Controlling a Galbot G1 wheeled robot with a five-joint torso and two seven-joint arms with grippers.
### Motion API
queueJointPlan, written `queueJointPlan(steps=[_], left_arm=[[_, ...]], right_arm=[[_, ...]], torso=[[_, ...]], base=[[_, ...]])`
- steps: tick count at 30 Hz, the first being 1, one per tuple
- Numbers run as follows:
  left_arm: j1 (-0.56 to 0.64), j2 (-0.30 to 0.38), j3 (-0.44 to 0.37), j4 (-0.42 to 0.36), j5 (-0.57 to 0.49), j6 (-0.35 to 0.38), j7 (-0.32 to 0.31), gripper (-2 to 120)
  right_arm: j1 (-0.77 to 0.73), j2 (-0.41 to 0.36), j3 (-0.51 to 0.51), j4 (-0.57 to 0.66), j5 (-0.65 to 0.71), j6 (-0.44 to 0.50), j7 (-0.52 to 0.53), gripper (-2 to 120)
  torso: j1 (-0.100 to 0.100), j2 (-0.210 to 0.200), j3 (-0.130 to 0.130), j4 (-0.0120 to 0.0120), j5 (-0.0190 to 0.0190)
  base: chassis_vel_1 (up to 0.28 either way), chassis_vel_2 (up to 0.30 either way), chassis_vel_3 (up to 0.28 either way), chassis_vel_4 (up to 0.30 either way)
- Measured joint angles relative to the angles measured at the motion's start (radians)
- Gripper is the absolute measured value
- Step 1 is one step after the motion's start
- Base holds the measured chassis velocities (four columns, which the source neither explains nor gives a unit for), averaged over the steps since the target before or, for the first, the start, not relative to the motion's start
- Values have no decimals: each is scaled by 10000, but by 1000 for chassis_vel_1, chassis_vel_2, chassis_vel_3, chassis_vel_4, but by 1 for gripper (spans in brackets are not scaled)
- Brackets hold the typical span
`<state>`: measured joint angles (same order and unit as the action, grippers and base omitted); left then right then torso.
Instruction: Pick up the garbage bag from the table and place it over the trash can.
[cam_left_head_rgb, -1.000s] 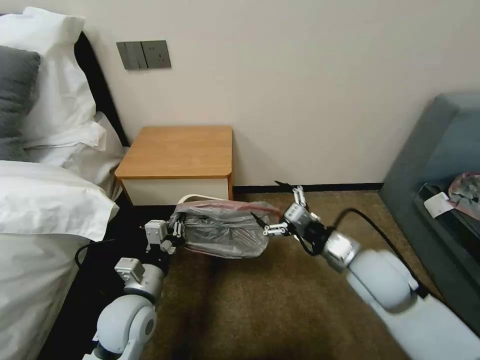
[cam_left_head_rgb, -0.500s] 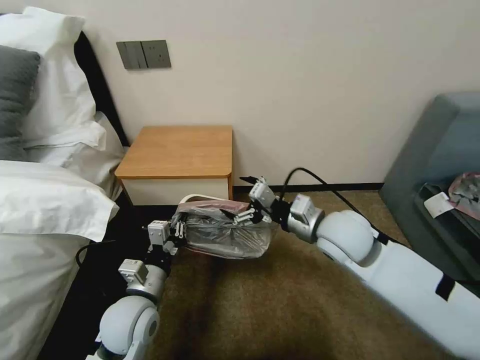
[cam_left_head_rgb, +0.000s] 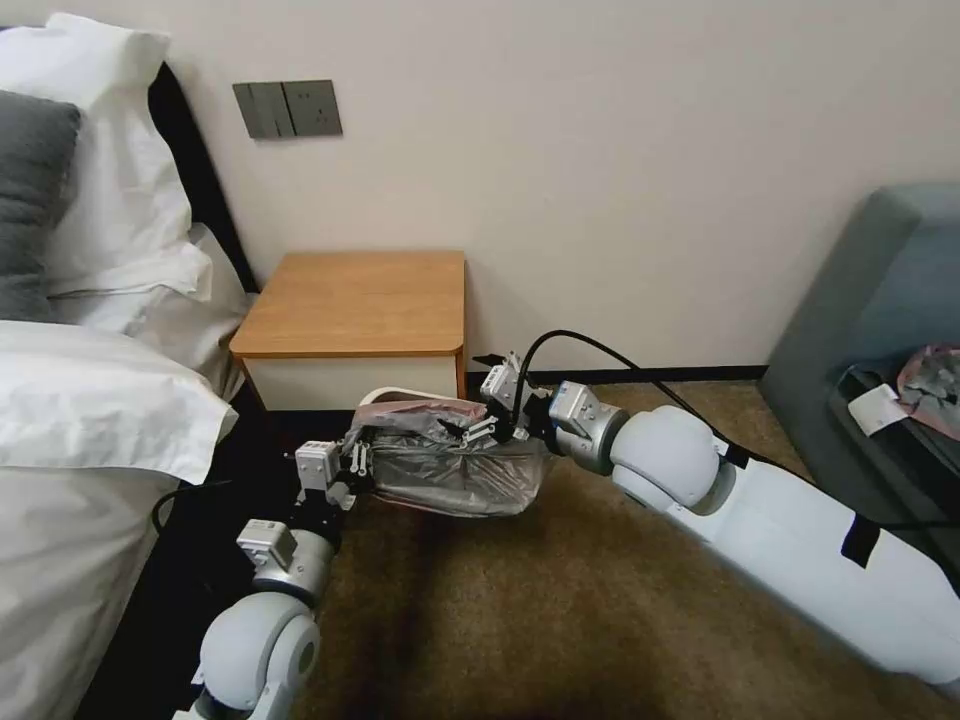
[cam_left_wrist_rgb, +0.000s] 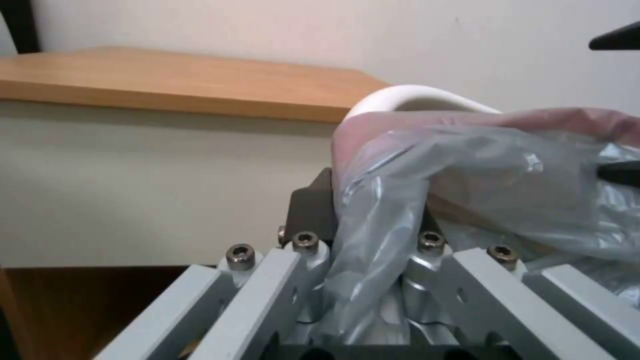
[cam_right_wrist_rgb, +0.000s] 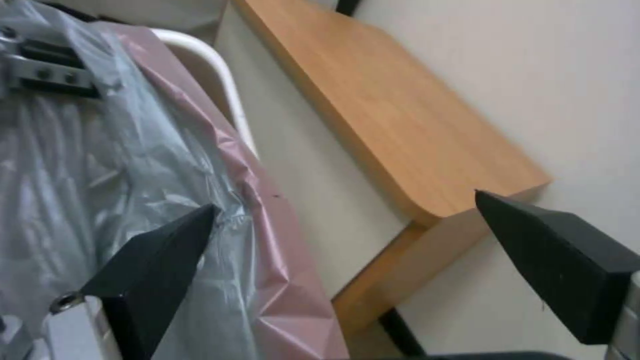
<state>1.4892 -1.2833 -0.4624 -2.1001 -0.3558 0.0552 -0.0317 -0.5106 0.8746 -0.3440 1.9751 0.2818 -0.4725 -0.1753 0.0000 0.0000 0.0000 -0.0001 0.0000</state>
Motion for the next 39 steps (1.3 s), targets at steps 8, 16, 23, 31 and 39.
queueJointPlan(steps=[8,16,23,31,39], left_arm=[[11,-1,40,-58,-89,18,-25,9],[108,-25,78,-50,22,20,-27,9],[145,-40,91,2,63,5,-30,9],[245,-30,110,-305,131,-60,-25,9],[348,5,196,-468,482,-210,5,9]], right_arm=[[169,364,-168,-149,-880,72,49,100],[439,903,-272,-328,-1013,52,369,100],[529,1165,-349,-492,-985,21,631,100],[839,1285,-402,-869,-955,110,715,100],[1707,1444,-907,-1321,-822,91,717,100]], torso=[[0,0,0,0,0],[0,0,0,1,-1],[0,0,0,1,0],[0,0,0,0,0],[0,0,0,1,-1]], base=[[0,0,0,0],[0,0,0,0],[0,0,0,0],[0,0,0,0],[0,0,0,0]])
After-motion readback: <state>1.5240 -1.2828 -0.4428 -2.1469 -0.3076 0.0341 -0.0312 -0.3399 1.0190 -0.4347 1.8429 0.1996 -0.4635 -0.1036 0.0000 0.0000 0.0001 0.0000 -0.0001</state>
